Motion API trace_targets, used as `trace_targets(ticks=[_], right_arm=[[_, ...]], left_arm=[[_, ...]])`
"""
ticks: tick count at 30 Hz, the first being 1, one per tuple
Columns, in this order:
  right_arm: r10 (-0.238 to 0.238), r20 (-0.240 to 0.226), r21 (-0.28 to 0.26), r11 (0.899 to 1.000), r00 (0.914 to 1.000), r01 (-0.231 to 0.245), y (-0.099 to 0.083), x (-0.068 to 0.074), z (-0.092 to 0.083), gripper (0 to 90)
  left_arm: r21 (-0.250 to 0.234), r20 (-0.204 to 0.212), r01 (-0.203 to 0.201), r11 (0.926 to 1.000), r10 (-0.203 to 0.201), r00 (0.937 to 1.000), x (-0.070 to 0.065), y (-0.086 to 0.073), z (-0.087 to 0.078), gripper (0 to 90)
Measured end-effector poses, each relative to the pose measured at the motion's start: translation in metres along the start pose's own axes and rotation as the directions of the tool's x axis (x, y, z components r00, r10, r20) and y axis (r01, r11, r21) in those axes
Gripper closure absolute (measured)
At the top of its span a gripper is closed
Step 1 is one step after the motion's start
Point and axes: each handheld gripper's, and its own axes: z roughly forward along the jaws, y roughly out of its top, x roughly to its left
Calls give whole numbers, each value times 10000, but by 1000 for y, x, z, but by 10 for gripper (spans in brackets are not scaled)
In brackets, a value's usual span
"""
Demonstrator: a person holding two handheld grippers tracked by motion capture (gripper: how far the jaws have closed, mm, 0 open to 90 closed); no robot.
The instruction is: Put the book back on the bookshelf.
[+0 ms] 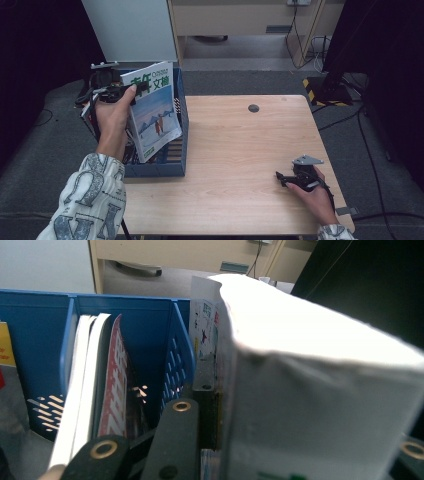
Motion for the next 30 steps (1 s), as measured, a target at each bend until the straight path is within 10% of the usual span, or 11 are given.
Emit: trace_targets(ticks=[16, 30], right_arm=[[7, 0, -31, 10000, 10000, -7, 0, 0, 0, 160], [-47, -40, -9, 10000, 10000, 47, -1, 0, -1, 158]], left_arm=[[-178, 1156, 683, 9975, -658, 9911, -8, -12, 14, 731], [-694, 1368, 731, 9949, -631, 9886, -6, -12, 18, 726]])
